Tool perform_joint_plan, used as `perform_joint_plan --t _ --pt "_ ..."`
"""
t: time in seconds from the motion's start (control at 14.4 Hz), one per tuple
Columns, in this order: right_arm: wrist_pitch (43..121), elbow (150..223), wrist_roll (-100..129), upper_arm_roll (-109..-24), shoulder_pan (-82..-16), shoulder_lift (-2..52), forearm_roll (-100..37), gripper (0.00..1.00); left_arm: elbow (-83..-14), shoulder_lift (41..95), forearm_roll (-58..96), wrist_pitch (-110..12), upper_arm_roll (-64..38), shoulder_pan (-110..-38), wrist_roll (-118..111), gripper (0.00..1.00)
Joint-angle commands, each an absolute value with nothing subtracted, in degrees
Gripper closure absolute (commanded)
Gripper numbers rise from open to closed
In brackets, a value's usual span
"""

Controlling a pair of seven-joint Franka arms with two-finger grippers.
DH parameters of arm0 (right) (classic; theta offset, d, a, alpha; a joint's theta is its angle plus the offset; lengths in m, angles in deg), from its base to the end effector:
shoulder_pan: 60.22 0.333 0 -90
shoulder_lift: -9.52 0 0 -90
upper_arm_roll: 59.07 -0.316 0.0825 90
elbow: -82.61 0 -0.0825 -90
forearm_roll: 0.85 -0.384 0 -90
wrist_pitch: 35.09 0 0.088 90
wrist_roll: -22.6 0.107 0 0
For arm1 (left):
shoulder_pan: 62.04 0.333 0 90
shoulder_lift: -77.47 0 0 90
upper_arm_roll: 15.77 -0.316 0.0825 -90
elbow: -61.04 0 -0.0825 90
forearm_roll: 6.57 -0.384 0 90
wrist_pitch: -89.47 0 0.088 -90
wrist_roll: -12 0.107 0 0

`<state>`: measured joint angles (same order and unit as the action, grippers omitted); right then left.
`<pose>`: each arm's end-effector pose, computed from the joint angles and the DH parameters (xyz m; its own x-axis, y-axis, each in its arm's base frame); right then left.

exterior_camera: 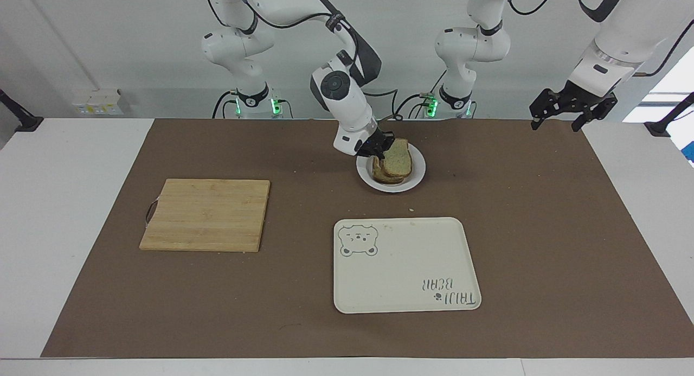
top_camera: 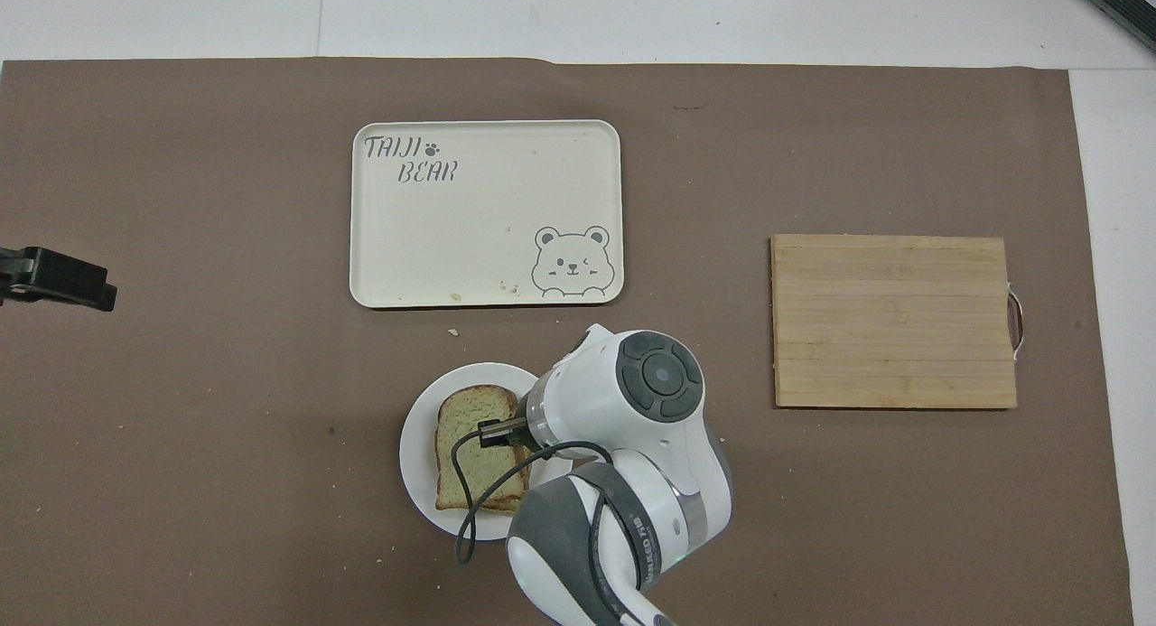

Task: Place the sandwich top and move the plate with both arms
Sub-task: 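Carry the bread slice with the right gripper onto the egg on the plate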

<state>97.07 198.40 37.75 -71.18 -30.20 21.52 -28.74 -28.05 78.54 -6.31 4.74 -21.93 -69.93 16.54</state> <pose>0.4395 0.4051 0.3598 0.9806 0.1671 -0.1019 0.1141 -0.9110 -0.3963 0.5390 -0.0162 0.6343 0.9923 -0.1097 -0.0568 -0.1093 -0.9940 0.0111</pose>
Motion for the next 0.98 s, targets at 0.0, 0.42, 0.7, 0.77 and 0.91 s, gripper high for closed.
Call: perform_joint_plan --t 0.0,0.42,0.7,0.77,0.91 --pt "100.26 200.20 38.33 -71.02 -29.64 22.61 -30.21 1.00 -27.21 78.44 -6.83 5.79 -21.92 -69.95 16.04 0.00" --pt "102.11 199.86 38.77 -70.94 -31.04 24.02 -30.21 0.00 -30.36 80.81 -4.65 4.57 -21.31 -70.66 16.57 0.00" --pt "101.24 199.06 38.42 -70.06 -34.89 21.49 -29.06 0.00 -35.18 81.17 -1.40 0.19 -21.31 -70.74 16.48 0.00" --pt "99.92 198.89 38.24 -69.97 -36.91 20.43 -28.28 0.00 -37.55 81.25 0.53 -2.01 -21.48 -70.57 16.83 0.00" --pt "97.46 198.28 38.07 -70.06 -41.66 18.76 -21.89 0.00 -42.74 81.25 3.53 -7.36 -21.48 -70.65 18.76 0.00"
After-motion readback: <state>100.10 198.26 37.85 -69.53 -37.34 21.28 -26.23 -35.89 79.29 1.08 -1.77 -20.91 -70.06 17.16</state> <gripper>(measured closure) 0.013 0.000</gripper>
